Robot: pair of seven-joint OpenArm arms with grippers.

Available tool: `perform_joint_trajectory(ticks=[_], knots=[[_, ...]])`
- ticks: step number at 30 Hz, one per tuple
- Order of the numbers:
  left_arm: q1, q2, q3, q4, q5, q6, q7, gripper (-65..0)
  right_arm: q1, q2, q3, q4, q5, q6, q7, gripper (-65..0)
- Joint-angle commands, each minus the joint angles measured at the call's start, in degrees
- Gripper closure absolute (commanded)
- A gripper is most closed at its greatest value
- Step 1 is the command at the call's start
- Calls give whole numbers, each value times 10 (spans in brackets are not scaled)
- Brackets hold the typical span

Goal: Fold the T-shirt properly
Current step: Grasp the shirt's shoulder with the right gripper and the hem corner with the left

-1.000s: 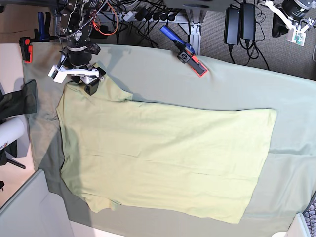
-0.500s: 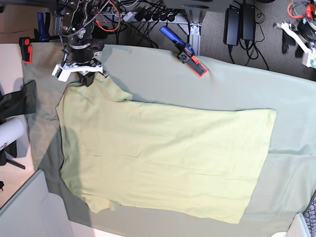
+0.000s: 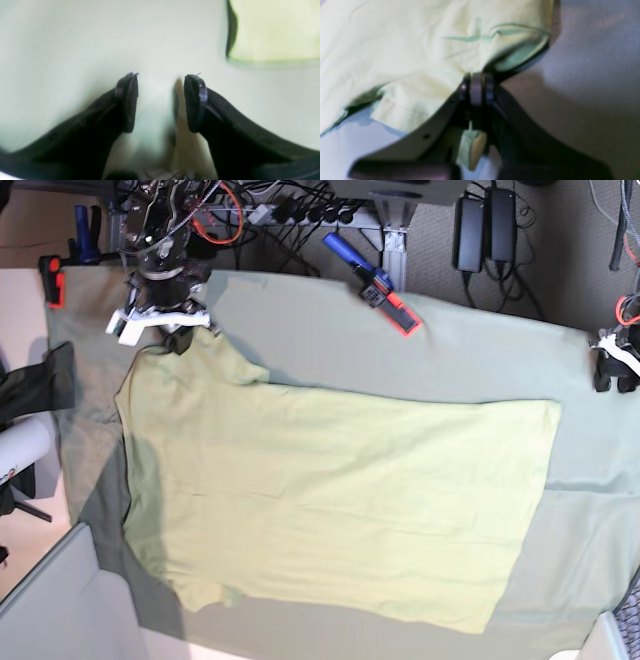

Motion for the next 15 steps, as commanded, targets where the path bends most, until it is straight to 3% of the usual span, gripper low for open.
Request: perform_joint_trajectory(ticks=[1,8,15], knots=[[-21,-9,1,-13,-22,-16,2,-332,-2,2,-1,3,-2,6,-12,0],[-91,-5,27,-84,-90,-69,35,-332,-3,1,-1,3,-13,6,-12,0],[-91,14,90,-85,-88,-73,39,-332,-3,2,-1,3,-21,6,-12,0]])
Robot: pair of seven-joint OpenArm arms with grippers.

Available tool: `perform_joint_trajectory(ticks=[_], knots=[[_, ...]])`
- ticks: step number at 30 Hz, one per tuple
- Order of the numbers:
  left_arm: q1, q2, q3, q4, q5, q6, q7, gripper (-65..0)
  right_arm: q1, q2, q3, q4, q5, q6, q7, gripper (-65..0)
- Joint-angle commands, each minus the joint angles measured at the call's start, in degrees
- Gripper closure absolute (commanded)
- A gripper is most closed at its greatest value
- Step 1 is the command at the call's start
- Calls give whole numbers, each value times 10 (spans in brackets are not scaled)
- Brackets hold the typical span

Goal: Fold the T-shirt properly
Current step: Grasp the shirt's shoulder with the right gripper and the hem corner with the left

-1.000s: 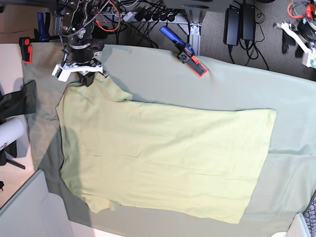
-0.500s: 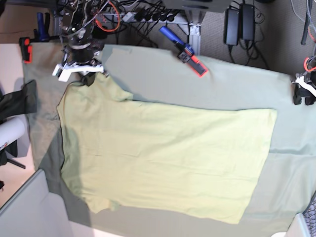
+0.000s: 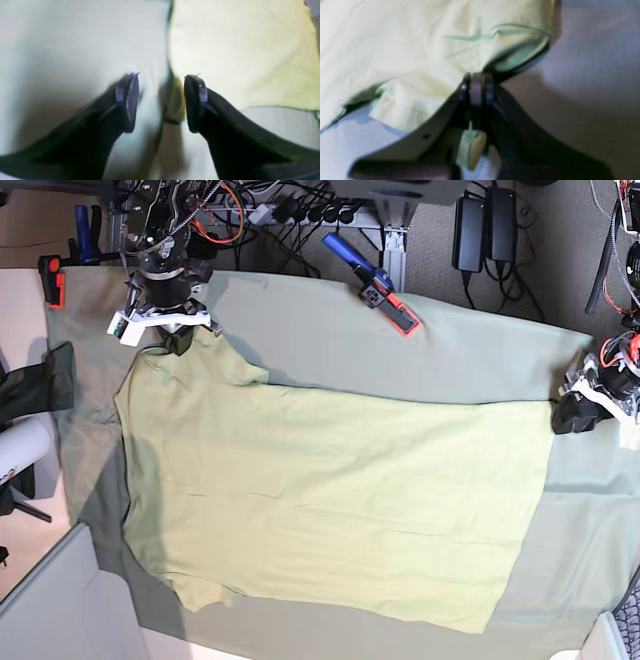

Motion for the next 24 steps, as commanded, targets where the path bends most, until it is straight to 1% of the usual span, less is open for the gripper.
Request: perform_joint_trajectory(ticks=[1,4,6,10,11,12,13,16,18,21,22,24], knots=[[0,7,7,3,6,-7,24,-332,-3,1,-1,3,-6,6,-13,0],[1,26,7,3,17,-7,26,-333,-3,2,-1,3,-5,6,-13,0],[1,32,7,3,19,-9,29,-332,-3,2,-1,3,-6,6,-13,0],[1,35,15,3,32,-9,30,-330,-3,2,-1,3,-6,6,-13,0],[1,35,19,3,38,-9,25,-319,-3,2,-1,3,-6,6,-13,0],[1,35,24,3,46,-9,21,-280,-3,2,-1,3,-6,6,-13,0],[1,35,28,3,52,-9,16,-217,-3,2,-1,3,-6,6,-13,0],[2,35,38,3,66,-12,-3,0,-3,2,-1,3,-6,6,-13,0],[2,34,38,3,75,-41,-3,0,-3,2,-1,3,-6,6,-13,0],[2,24,36,4,67,-121,-3,0,-3,2,0,3,-6,6,-21,0],[2,20,36,5,59,-140,-2,0,-3,2,3,3,-6,6,-27,0],[2,12,36,5,36,-140,7,0,-3,2,12,5,-5,6,-41,0]])
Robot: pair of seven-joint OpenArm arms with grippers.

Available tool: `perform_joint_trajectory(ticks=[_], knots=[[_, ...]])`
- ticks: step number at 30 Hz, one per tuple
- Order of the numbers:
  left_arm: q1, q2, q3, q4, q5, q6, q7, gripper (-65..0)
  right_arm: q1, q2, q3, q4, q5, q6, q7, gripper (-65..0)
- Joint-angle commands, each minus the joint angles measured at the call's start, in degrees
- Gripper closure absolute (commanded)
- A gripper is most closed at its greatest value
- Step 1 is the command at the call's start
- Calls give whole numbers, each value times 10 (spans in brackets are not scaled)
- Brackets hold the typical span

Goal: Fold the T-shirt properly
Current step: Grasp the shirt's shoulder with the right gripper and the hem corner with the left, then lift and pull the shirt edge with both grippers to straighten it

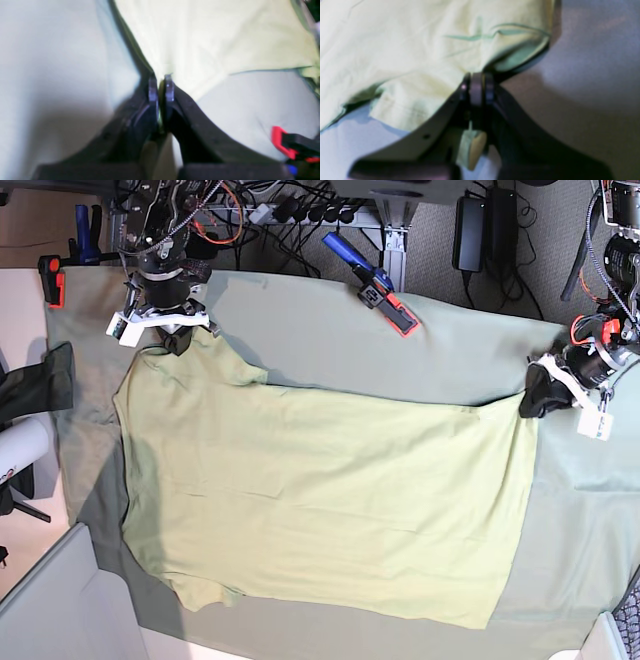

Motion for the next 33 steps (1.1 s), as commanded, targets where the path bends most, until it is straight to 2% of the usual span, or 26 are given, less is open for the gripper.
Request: perform_joint_trajectory(ticks=[1,4,8,12,19,21,25,33], knots=[[-2,-10,-1,6,-12,-22,16,0,-4,2,7,5,-4,3,-26,0],[0,-14,-1,6,-28,-22,33,0,-12,2,29,12,5,4,-39,0],[15,-18,-3,7,-62,-22,53,0,-40,2,47,38,26,34,-42,0],[37,-18,-9,18,-96,-22,62,0,-76,2,47,73,28,34,-48,0],[69,-18,-34,89,-98,-22,63,0,-95,2,53,124,28,34,-47,0],[71,-18,-35,104,-98,-22,61,0,-87,3,53,132,28,34,-47,0],[62,-18,-34,102,-78,-22,25,0,-45,8,53,132,15,34,-47,0],[13,-18,-35,100,-54,-22,26,0,53,38,53,121,-13,34,-54,0]])
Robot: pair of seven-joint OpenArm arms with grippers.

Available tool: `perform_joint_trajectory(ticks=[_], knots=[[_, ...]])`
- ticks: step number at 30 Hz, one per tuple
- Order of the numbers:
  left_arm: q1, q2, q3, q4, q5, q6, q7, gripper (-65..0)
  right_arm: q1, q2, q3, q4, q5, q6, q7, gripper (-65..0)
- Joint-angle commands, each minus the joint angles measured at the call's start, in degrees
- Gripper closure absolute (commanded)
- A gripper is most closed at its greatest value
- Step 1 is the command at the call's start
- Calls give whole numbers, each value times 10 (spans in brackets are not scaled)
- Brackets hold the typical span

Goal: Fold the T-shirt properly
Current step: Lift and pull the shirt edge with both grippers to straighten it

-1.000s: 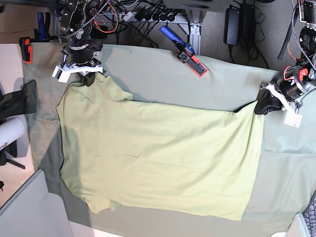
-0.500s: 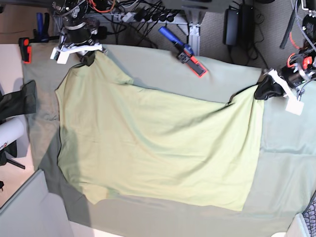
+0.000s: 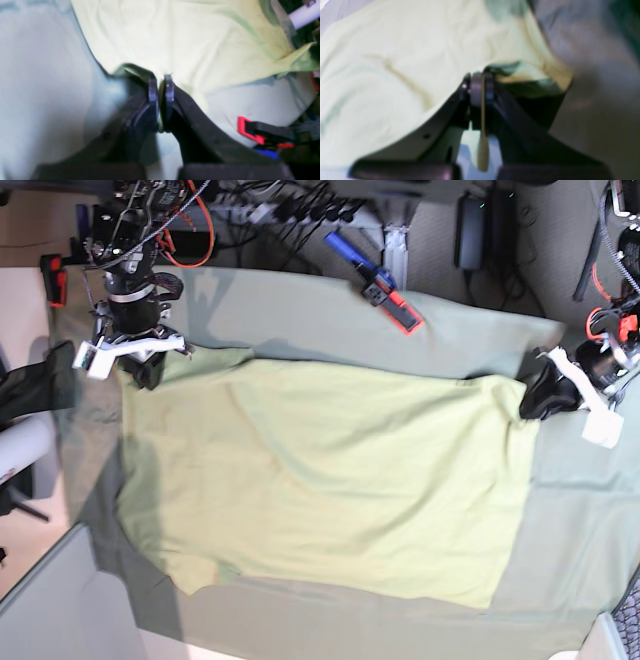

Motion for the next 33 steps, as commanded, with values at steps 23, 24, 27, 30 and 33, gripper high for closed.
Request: perform_joint_trajectory(ticks=[23,24,27,30,33], knots=[[-190,-8,-3,-165,2,-13,-11,0,188,70,-1,-200,-12,16,12,0],[-190,-8,-3,-167,4,-13,-11,0,188,70,-1,-200,-12,16,12,0],[-190,-8,-3,-174,11,-13,-26,-3,188,70,-1,-200,-12,29,12,0],[-192,-8,-3,-191,24,-13,-39,-230,187,66,-1,-201,-5,60,14,0],[-192,-8,-3,-211,20,-13,-41,-392,187,60,-2,-202,-6,71,15,-267]])
